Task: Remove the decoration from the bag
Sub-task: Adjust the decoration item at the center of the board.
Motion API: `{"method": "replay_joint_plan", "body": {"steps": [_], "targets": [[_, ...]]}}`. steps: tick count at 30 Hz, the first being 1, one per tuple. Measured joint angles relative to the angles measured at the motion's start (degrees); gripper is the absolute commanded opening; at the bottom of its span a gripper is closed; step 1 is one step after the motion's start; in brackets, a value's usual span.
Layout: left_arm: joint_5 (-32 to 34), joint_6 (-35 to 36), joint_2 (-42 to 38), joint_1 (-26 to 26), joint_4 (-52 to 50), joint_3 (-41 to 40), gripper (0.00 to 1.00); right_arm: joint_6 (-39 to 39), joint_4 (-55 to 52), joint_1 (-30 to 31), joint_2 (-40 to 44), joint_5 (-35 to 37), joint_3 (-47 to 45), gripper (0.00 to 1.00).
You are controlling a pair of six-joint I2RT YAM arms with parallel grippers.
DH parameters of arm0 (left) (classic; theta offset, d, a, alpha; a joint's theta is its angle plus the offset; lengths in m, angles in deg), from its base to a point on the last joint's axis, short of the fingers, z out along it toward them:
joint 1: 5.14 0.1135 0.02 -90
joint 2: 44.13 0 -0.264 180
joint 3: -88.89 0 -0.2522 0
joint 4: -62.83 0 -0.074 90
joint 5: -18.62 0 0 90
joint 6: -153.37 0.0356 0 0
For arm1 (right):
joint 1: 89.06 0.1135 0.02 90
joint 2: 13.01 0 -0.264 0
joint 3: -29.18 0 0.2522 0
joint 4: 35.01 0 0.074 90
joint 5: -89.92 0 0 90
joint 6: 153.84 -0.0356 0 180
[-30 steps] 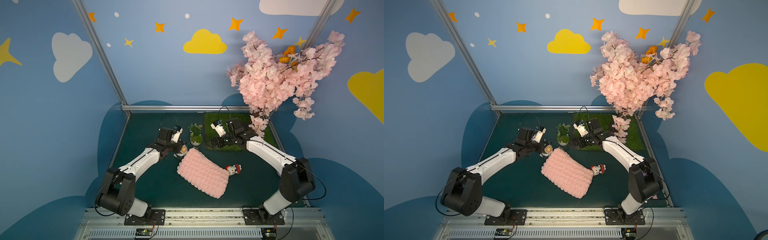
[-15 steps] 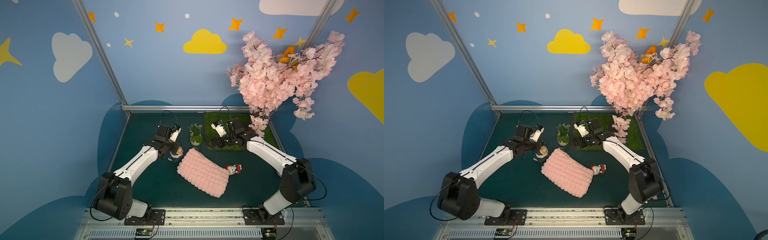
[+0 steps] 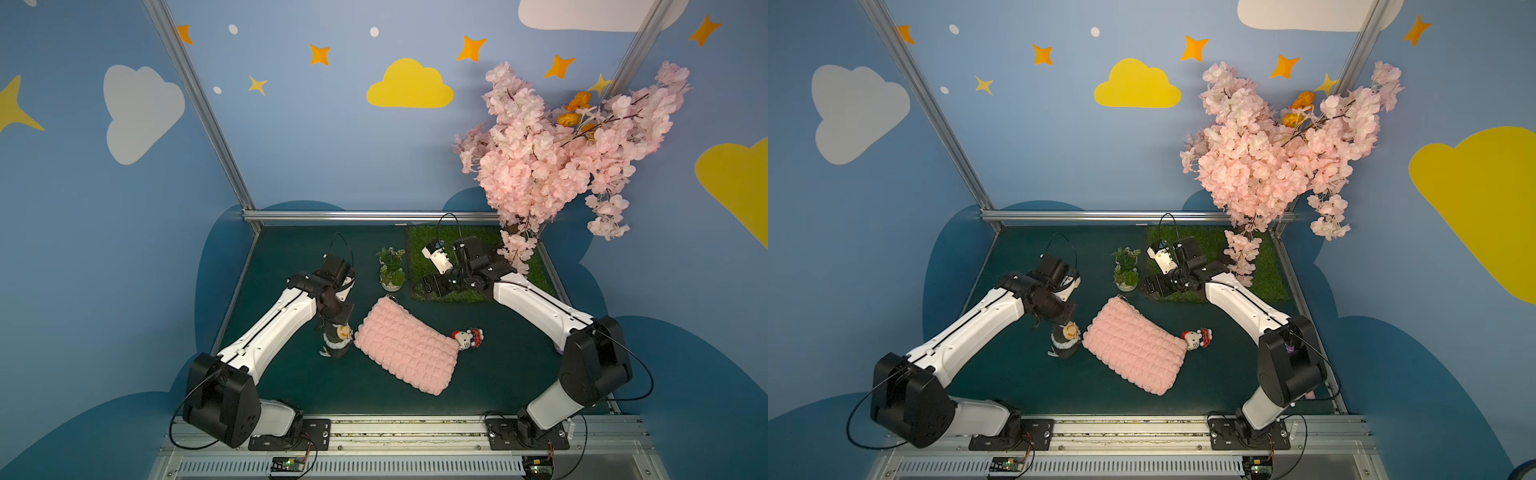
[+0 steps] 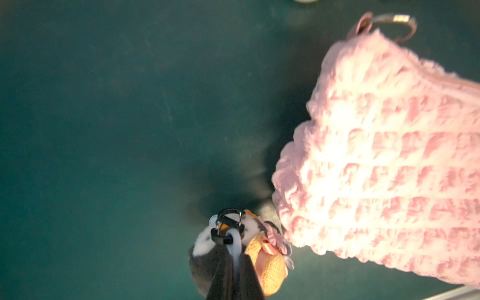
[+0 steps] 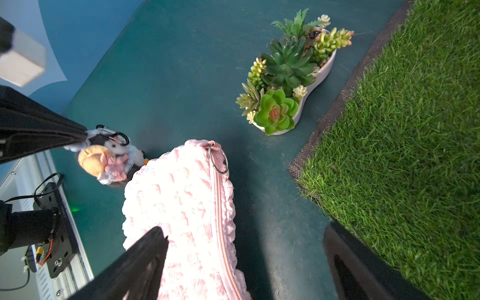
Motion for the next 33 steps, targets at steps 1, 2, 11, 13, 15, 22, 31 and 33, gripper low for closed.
{"method": "replay_joint_plan", "body": {"steps": [1,2,11,13,15,22,31,33], "targets": [[-0.2,-0.3,1.0,-0.3,-1.4,0.9,0.03,0.0,0.0,0.0,0.0,0.0,0.0,0.96],[-0.3,-0.5,1.8,-0.4,-2.2,1.4,0.03,0.0,0.0,0.0,0.0,0.0,0.0,0.96],[-1.5,-5.0,15.2,-0.1,-1.1,10.9,0.09,0.0,-0.2,0.0,0.3,0.5,-0.9,0.96],[-0.5,-5.6,19.2,0.3,-0.2,13.7,0.12,0.0,-0.2,0.0,0.6,0.9,-1.2,0.96],[0.3,-5.8,22.1,0.9,0.6,15.5,0.21,-0.1,-0.2,0.0,1.3,1.4,-1.8,0.96],[0.5,-6.3,24.4,2.1,1.3,17.2,0.50,-0.1,-1.0,-0.4,4.5,2.9,-3.5,0.96],[-3.0,-5.4,18.9,0.9,3.6,16.6,0.60,0.0,-3.0,-0.5,9.2,0.8,-8.6,0.96],[-4.1,-4.8,16.5,0.3,5.0,15.8,0.62,-0.1,-4.6,0.1,11.6,0.1,-10.5,0.96]]}}
